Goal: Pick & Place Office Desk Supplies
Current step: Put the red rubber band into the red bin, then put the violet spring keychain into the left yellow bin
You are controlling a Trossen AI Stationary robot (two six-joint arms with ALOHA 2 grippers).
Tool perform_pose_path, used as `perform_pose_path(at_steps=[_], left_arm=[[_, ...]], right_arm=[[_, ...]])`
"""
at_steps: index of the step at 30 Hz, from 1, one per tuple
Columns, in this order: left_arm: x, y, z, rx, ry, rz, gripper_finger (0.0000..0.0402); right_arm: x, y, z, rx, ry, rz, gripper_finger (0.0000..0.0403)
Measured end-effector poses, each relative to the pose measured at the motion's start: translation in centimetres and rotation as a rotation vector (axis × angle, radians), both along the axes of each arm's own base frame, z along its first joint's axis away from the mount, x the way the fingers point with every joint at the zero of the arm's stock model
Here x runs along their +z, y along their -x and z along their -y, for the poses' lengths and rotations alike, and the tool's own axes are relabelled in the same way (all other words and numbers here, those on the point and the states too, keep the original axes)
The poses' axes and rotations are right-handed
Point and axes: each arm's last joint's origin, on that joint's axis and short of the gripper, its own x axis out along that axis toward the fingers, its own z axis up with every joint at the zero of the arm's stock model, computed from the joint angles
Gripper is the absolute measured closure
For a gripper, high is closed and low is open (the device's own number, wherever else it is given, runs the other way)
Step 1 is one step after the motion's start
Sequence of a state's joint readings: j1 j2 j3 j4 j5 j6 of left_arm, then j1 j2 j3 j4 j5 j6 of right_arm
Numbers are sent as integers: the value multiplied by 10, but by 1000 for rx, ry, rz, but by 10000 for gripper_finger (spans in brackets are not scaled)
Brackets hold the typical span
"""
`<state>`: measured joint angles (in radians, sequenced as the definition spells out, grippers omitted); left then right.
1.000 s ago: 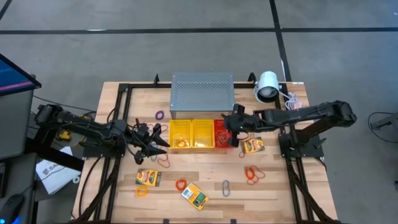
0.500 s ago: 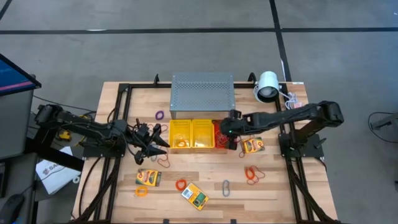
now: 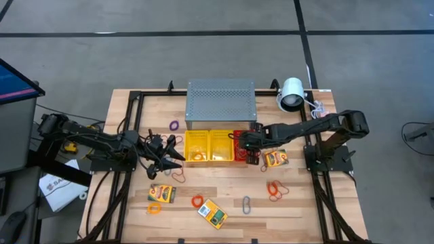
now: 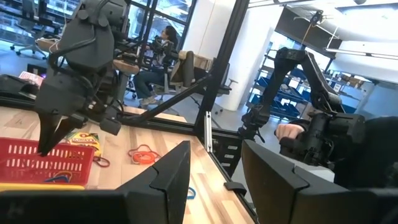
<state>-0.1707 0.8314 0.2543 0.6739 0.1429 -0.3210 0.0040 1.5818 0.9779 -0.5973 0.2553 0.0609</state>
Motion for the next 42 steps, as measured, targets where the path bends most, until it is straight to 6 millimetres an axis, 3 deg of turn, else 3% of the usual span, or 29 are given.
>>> perform_pose_path(at_steps=[20,35,42], left_arm=[[0,0,0,0,0,0,260],[0,0,0,0,0,0,260],[0,0,0,0,-1,1,260]], right_arm=[[-3,0,-1,9,-58,-15,397],[-4,-2,0,6,-129,-1,312],[-3,-4,0,10,-128,29,251]])
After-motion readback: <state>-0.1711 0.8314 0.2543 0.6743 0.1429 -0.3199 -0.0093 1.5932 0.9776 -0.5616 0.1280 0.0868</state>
